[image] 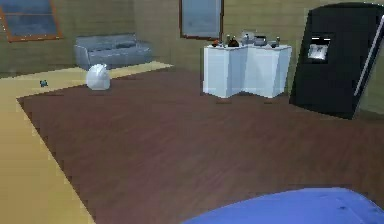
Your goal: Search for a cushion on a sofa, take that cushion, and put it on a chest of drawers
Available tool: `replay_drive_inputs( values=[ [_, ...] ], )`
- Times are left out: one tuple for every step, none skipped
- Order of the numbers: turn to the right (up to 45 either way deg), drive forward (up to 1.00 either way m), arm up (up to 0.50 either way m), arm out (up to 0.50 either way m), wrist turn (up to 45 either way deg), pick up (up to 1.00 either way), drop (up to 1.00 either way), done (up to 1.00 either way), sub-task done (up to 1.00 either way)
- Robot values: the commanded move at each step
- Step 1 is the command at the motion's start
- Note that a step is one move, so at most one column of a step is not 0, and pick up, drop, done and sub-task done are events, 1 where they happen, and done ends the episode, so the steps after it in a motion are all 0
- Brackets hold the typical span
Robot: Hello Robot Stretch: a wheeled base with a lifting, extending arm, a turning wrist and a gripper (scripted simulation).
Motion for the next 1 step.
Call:
replay_drive_inputs(
  values=[
    [-45.0, 0.00, 0.00, 0.00, 0.0, 0.00, 0.00, 0.00, 0.00]
  ],
)
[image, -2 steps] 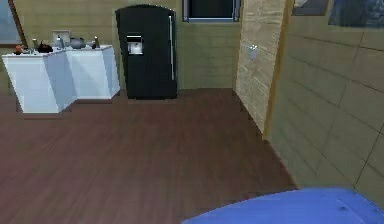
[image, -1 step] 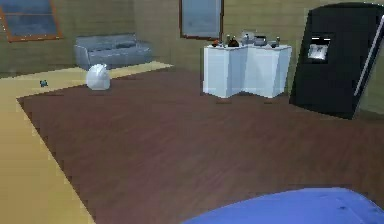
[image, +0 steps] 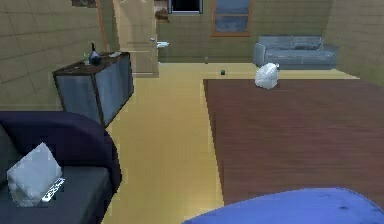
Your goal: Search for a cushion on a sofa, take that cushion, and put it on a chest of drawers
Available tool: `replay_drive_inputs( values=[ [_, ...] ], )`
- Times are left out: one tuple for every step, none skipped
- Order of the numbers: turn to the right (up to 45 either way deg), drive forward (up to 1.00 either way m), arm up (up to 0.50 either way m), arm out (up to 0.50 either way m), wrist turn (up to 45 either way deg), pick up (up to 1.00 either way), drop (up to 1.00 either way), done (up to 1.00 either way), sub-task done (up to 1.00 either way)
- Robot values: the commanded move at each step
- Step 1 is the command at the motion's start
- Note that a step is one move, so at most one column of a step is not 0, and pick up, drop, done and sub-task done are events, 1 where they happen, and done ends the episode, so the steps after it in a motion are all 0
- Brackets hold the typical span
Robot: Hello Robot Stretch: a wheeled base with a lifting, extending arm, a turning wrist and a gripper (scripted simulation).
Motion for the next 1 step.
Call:
replay_drive_inputs(
  values=[
    [0.0, 1.00, 0.00, 0.00, 0.0, 0.00, 0.00, 0.00, 0.00]
  ],
)
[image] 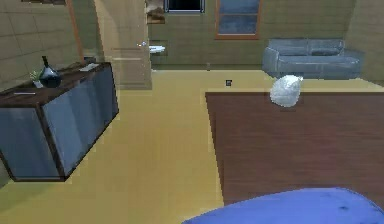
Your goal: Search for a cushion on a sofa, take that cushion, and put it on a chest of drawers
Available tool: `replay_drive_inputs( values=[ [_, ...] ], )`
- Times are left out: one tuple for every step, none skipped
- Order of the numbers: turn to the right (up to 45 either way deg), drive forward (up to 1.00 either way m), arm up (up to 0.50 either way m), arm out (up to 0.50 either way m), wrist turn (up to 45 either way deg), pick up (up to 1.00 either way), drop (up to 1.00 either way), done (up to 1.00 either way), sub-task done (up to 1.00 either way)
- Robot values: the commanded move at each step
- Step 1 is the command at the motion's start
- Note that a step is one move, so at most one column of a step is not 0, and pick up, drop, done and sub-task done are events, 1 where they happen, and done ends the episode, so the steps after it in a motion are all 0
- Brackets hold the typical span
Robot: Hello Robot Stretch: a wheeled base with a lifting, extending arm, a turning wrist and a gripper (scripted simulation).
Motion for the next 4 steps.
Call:
replay_drive_inputs(
  values=[
    [0.0, 0.65, 0.00, 0.00, 0.0, 0.00, 0.00, 0.00, 0.00],
    [-21.0, 0.00, 0.00, 0.00, 0.0, 0.00, 0.00, 0.00, 0.00],
    [0.0, 1.00, 0.00, 0.00, 0.0, 0.00, 0.00, 0.00, 0.00],
    [0.0, 1.00, 0.00, 0.00, 0.0, 0.00, 0.00, 0.00, 0.00]
  ],
)
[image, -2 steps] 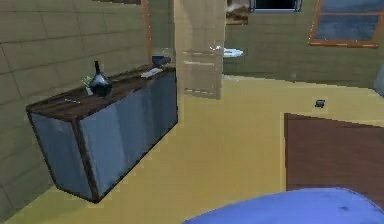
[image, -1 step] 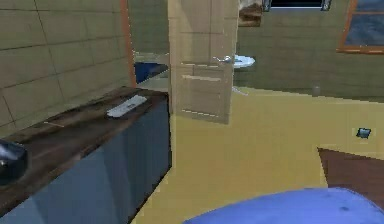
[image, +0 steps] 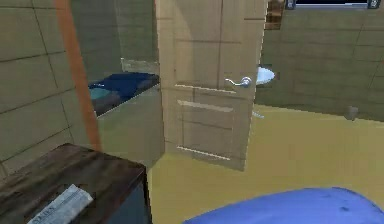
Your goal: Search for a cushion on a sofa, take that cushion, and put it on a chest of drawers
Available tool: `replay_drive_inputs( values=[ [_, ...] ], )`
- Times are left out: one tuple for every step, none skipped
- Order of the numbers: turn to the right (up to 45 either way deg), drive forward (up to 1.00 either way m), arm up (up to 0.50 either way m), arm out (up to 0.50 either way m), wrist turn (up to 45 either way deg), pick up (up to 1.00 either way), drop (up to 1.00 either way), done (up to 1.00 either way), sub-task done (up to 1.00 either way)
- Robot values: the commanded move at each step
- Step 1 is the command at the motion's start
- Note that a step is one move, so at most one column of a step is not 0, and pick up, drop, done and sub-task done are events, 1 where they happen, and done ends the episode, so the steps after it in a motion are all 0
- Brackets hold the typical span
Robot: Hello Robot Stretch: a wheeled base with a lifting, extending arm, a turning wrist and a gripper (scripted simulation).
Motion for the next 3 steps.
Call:
replay_drive_inputs(
  values=[
    [0.0, 1.00, 0.00, 0.00, 0.0, 0.00, 0.00, 0.00, 0.00],
    [9.0, 0.00, 0.00, 0.00, 0.0, 0.00, 0.00, 0.00, 0.00],
    [0.0, 0.20, 0.00, 0.00, 0.0, 0.00, 0.00, 0.00, 0.00]
  ],
)
